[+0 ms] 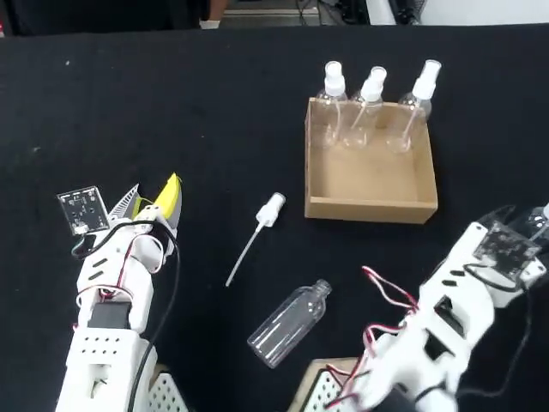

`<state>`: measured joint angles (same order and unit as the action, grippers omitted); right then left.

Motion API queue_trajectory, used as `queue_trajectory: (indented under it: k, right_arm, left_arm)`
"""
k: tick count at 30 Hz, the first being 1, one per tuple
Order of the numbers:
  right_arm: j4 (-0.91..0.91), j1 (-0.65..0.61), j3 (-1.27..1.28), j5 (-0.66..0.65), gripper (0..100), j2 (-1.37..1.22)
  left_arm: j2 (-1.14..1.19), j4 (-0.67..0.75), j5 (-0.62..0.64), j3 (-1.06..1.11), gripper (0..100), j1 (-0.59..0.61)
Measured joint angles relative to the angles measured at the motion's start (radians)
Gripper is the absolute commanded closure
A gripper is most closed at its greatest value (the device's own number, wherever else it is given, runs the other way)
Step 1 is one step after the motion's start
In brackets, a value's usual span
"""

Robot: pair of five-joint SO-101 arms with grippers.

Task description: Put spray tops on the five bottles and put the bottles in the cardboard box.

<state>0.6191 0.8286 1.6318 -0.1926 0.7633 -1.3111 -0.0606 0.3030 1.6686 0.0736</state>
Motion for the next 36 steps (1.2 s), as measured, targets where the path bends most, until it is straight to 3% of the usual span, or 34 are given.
queue_trajectory:
  k: [6,11,15,28,36]
  right_arm:
    - [-0.278,0.020,-0.012,-0.048,70.5,0.267]
    - [-0.594,-0.006,-0.175,-0.087,70.4,0.275]
    - [-0.729,-0.009,-0.319,-0.091,70.3,0.184]
    - [-0.746,0.000,-0.457,-0.097,70.5,-0.158]
    - [-0.555,0.000,-0.457,-0.097,70.5,-0.302]
  left_arm:
    - [0.000,0.000,0.000,0.000,77,0.000]
    - [0.000,0.000,0.000,0.000,77,0.000]
    - [0.000,0.000,0.000,0.000,77,0.000]
    - [0.000,0.000,0.000,0.000,77,0.000]
    - [0.000,0.000,0.000,0.000,77,0.000]
